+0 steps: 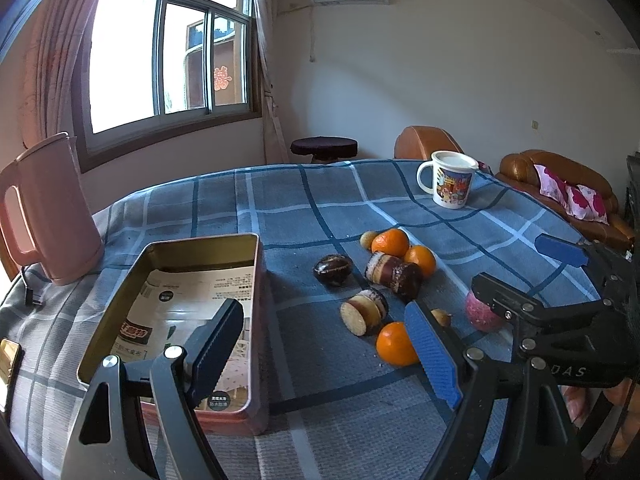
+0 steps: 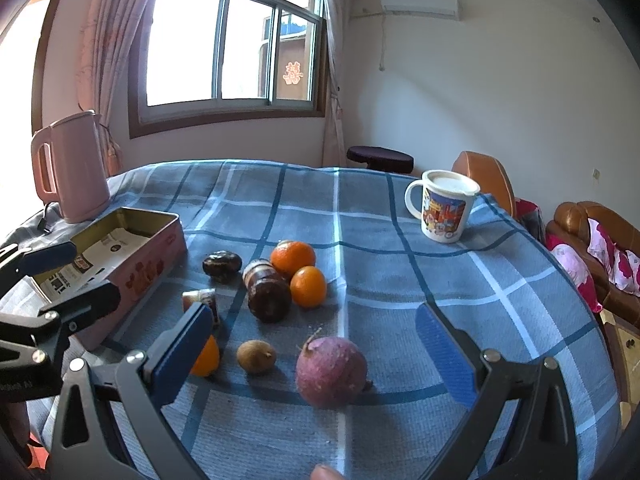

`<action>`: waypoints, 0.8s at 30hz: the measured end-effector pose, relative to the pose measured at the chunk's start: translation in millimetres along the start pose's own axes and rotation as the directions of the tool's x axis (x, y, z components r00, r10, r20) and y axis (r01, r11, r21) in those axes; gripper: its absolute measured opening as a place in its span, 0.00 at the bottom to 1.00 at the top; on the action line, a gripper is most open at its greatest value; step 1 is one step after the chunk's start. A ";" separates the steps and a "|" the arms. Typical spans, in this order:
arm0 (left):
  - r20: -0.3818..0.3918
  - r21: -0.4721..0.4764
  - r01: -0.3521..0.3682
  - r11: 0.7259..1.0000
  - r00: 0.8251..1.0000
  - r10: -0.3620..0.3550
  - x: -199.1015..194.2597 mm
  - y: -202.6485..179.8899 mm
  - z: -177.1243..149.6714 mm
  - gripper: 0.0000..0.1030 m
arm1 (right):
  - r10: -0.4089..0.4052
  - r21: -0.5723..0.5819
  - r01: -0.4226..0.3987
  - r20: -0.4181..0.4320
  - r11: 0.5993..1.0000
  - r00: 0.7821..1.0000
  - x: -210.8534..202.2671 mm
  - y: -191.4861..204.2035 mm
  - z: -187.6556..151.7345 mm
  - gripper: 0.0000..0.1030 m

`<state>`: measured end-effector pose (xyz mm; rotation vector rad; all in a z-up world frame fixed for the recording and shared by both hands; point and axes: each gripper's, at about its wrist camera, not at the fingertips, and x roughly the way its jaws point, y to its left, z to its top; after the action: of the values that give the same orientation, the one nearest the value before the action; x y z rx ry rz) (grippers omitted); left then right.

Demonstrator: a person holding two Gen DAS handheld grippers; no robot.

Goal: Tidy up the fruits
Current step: 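Move right tool toward the purple round fruit while left tool approaches the orange, then close right tool on the purple fruit while left tool closes on the orange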

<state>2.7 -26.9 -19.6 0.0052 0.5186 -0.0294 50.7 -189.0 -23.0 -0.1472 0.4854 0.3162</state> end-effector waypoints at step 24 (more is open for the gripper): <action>-0.109 0.043 0.053 0.998 0.993 -0.048 30.0 -25.1 -18.0 0.82 | 0.046 0.059 -0.040 -0.109 0.997 0.993 20.8 -22.4 -29.3 0.78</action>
<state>19.1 -52.5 -50.1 0.0389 0.6265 -0.0907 62.8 -210.9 -57.2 -0.0996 0.6068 0.3377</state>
